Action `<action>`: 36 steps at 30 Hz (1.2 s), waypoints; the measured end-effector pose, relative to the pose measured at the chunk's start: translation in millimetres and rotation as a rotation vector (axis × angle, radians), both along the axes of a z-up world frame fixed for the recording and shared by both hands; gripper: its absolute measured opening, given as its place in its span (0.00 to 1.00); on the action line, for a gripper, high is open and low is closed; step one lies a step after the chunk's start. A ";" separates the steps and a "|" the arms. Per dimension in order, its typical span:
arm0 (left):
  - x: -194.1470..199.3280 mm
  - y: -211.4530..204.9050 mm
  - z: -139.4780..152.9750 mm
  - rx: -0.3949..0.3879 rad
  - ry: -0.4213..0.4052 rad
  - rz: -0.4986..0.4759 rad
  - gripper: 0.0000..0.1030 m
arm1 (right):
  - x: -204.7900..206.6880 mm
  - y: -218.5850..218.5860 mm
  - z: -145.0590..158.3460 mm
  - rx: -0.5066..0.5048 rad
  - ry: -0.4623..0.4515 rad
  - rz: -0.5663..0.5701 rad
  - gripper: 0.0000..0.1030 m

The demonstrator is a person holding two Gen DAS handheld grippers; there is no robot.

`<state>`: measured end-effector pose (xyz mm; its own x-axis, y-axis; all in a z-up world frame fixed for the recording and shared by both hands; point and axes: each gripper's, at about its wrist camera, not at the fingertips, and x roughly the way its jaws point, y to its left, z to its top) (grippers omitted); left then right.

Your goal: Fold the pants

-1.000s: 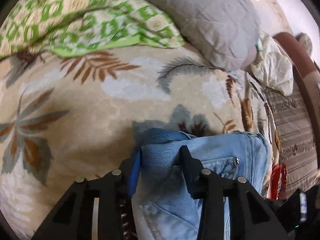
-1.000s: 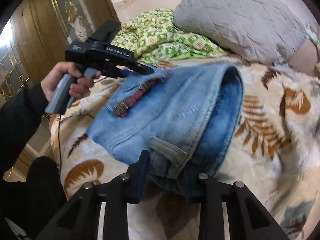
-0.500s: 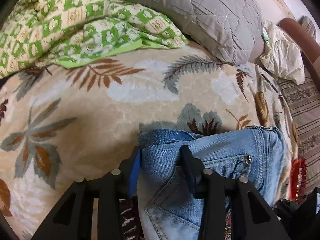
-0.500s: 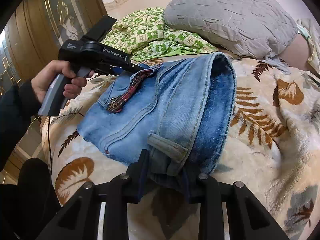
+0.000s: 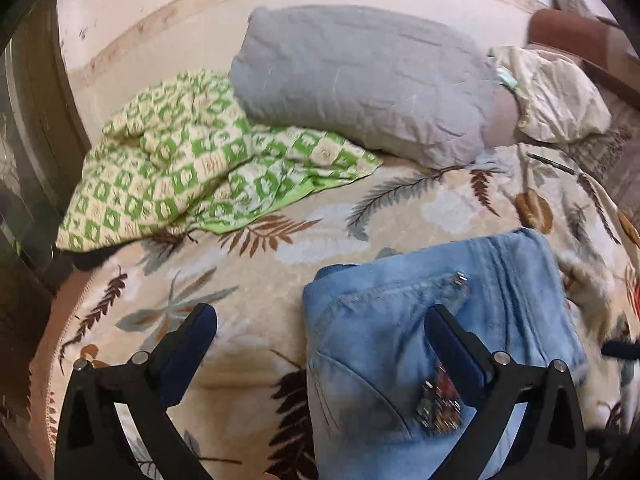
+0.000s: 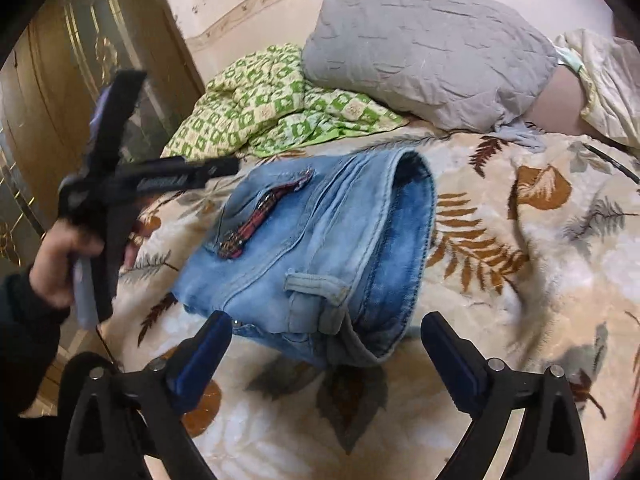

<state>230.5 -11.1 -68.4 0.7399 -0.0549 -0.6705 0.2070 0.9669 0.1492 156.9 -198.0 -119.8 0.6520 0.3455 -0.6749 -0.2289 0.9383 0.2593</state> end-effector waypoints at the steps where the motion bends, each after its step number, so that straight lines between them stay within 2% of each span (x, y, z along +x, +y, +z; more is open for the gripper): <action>1: -5.6 0.1 1.5 -0.001 0.001 -0.005 1.00 | -0.4 -1.7 2.0 0.006 0.001 -0.004 0.95; 7: -27.0 2.5 5.1 -0.026 0.017 -0.009 1.00 | 5.0 -17.4 13.1 0.088 0.019 -0.053 0.95; 12: -46.9 13.1 4.8 -0.123 0.032 -0.023 1.00 | 21.9 -32.0 22.0 0.191 0.071 -0.105 0.95; 14: -57.7 17.0 0.8 -0.117 0.011 -0.050 1.00 | 32.2 -35.8 27.6 0.220 0.086 -0.117 0.95; 20: -86.1 34.0 -18.0 -0.071 -0.016 -0.240 1.00 | 73.1 -43.6 36.1 0.291 0.148 -0.137 0.95; 24: -91.2 38.8 -33.6 -0.020 0.016 -0.303 1.00 | 96.5 -41.0 28.3 0.298 0.225 -0.128 0.95; 26: -89.6 40.6 -37.3 -0.029 0.038 -0.313 1.00 | 97.0 -38.5 21.5 0.301 0.256 -0.112 0.95; 28: -83.2 45.7 -39.7 -0.091 0.081 -0.307 1.00 | 91.5 -34.3 12.5 0.292 0.275 -0.080 0.95; 31: -60.9 56.7 -43.8 -0.276 0.192 -0.274 1.00 | 82.2 -30.3 -5.8 0.237 0.317 -0.089 0.95; 34: -34.0 67.9 -48.3 -0.485 0.297 -0.229 1.00 | 74.9 -37.5 -24.9 0.320 0.368 -0.100 0.95; 36: -16.1 71.8 -57.3 -0.562 0.368 -0.185 1.00 | 71.2 -45.5 -34.7 0.355 0.380 -0.132 0.95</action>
<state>214.4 60.7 -125.7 0.4147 -0.5705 -0.7089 0.3165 0.8209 -0.4754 228.1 -243.4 -154.6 0.4380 0.5271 -0.7282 0.0573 0.7920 0.6078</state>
